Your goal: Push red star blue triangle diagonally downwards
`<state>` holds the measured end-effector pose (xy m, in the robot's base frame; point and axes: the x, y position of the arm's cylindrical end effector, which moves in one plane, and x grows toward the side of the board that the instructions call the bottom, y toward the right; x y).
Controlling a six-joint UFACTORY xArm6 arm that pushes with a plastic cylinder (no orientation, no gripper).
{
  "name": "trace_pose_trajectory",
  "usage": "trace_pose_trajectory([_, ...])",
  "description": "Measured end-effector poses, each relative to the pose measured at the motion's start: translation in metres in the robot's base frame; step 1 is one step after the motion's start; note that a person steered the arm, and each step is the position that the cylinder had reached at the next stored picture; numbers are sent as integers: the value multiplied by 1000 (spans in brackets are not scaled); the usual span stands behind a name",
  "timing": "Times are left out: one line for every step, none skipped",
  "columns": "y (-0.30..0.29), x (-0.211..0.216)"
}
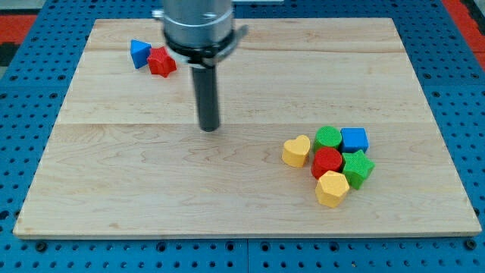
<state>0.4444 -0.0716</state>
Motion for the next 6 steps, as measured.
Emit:
trace_pose_trajectory([-51,-8])
trace_pose_trajectory([-114,-69])
trace_pose_trajectory([-147,-105])
trace_pose_trajectory([-151,-153])
trace_pose_trajectory([-111,-160])
trace_pose_trajectory([-45,-139])
